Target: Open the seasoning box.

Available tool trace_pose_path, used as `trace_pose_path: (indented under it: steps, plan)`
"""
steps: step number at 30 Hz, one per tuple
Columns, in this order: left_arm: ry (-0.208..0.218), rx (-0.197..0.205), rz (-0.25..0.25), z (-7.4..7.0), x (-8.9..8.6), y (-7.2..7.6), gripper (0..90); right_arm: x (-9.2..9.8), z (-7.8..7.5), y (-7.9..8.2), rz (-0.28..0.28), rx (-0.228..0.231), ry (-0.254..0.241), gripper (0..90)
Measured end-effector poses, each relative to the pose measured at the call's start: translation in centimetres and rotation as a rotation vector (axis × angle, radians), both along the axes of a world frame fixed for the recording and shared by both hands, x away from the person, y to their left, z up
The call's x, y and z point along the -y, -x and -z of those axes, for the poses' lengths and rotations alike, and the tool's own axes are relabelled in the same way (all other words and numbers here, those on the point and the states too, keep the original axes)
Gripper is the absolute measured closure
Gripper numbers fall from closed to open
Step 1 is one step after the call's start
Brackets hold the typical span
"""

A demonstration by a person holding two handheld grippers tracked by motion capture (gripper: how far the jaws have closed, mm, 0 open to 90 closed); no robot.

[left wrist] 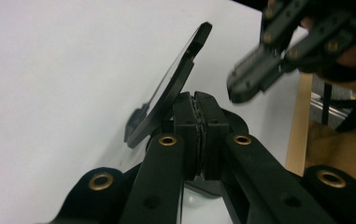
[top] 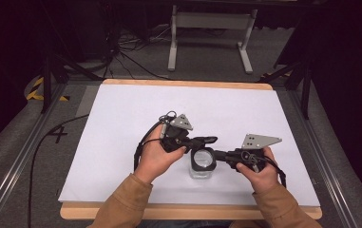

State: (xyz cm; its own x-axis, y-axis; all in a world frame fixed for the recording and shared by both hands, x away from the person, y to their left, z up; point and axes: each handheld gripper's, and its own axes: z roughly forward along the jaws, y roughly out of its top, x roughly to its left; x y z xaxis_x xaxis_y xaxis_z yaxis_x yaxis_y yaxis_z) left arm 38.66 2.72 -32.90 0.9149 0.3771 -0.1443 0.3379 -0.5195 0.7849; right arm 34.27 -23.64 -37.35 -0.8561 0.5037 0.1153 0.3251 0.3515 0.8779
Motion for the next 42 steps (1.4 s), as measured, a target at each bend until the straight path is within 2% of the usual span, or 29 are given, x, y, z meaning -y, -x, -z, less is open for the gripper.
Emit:
trace_pose_path:
  steps: [6,11,13,20,21,25,29,35,41,42]
  plan:
    - [0.025,0.004,-0.008,-0.2,0.0,-0.5,85.5,-0.5,0.9,0.5,-0.024,-0.028,0.057,89.6]
    - [0.072,0.023,-0.032,-0.4,-0.2,-0.8,86.4,-0.3,1.1,0.7,-0.028,-0.033,0.057,89.7]
    - [0.074,0.016,-0.033,-0.5,-0.3,-1.1,86.3,-0.2,1.2,0.7,-0.030,-0.034,0.056,89.8]
    - [0.119,0.016,-0.074,0.0,-0.5,-2.0,85.9,-0.3,1.2,1.0,-0.032,0.007,0.074,90.0]
    - [0.115,0.021,-0.077,0.1,-0.7,-2.2,86.3,-0.4,1.2,1.0,-0.034,0.014,0.077,90.0]
    - [0.149,0.027,-0.110,0.5,-0.9,-2.7,87.1,-0.4,1.2,1.1,-0.028,0.018,0.078,90.0]
    - [0.180,0.010,-0.116,0.9,-1.0,-3.0,89.0,-0.4,1.3,1.3,-0.020,0.029,0.077,90.0]
    - [0.181,0.024,-0.111,1.0,-0.8,-3.3,89.1,-0.7,1.5,1.5,-0.014,0.036,0.060,90.0]
    - [0.175,0.007,-0.103,0.9,-0.7,-3.1,87.4,-0.8,1.5,1.5,-0.015,0.042,0.064,90.0]
    - [0.160,0.014,-0.092,0.7,-0.8,-3.0,86.5,-0.8,1.5,1.5,-0.015,0.041,0.065,90.0]
